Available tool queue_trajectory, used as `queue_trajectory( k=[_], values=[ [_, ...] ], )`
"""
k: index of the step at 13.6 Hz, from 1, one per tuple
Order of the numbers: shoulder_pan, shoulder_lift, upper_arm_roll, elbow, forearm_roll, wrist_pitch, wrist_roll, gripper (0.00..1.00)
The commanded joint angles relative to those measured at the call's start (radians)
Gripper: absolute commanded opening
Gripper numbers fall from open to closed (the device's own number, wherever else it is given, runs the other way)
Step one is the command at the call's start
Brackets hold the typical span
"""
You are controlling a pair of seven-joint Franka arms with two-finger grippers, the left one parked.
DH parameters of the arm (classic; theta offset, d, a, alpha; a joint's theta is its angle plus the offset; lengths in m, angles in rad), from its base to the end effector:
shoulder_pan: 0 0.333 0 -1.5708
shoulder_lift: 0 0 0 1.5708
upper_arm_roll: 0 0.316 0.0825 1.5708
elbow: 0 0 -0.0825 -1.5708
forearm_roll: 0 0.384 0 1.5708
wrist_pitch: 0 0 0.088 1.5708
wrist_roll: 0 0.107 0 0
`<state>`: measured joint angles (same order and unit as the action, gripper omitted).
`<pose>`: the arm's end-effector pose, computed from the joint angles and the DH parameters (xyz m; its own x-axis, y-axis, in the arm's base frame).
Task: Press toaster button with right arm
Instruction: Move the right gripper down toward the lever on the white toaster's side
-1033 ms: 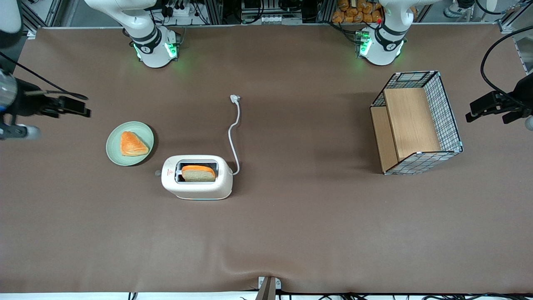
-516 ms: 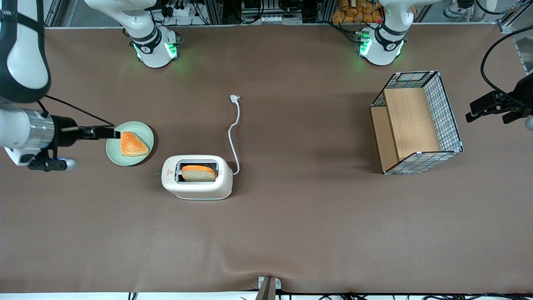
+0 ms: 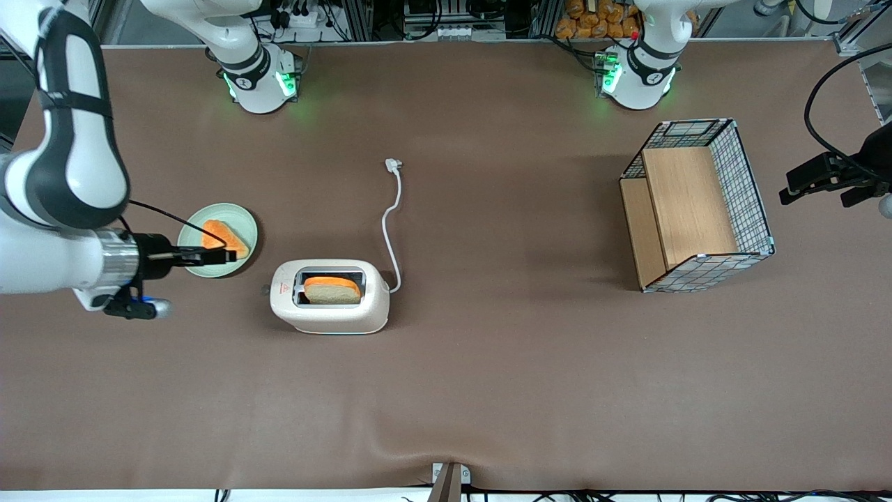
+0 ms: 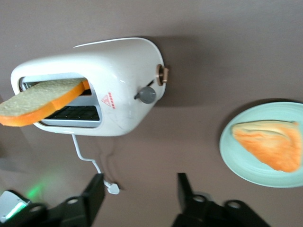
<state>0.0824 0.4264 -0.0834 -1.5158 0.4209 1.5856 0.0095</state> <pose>0.6416 0.0497 0.4010 0.9358 -0.0208 -0.3520 -0.1507 -0.9261 -0.3459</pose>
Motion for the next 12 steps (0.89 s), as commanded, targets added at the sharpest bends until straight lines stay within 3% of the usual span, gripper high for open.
queue_trajectory(
  k=[1,12],
  values=[
    [0.011,0.018,-0.003,-0.038,0.065,0.060,-0.012,0.00],
    [0.033,0.110,-0.003,-0.063,0.078,0.218,-0.114,0.00]
  ],
)
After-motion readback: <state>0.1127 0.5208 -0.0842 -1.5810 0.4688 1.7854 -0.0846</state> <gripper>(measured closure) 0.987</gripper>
